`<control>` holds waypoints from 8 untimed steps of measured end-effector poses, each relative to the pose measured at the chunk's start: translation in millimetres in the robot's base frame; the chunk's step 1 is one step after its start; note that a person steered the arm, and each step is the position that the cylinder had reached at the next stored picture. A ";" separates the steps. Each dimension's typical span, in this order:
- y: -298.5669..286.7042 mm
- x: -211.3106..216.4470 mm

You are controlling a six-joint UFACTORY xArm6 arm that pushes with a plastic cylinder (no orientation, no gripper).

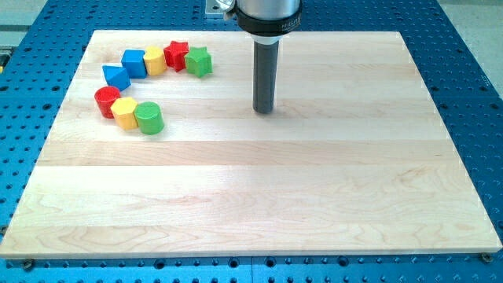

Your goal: Move the green circle to the bottom right of the yellow hexagon

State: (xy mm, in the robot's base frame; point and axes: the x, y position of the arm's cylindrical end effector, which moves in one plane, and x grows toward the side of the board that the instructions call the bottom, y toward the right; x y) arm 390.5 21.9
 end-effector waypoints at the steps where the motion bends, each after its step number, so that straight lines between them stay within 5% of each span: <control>1: 0.0 0.0; 3: 6.8 11.7; 5: -112.6 60.3; 8: -127.6 42.6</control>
State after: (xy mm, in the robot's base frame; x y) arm 433.0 -105.7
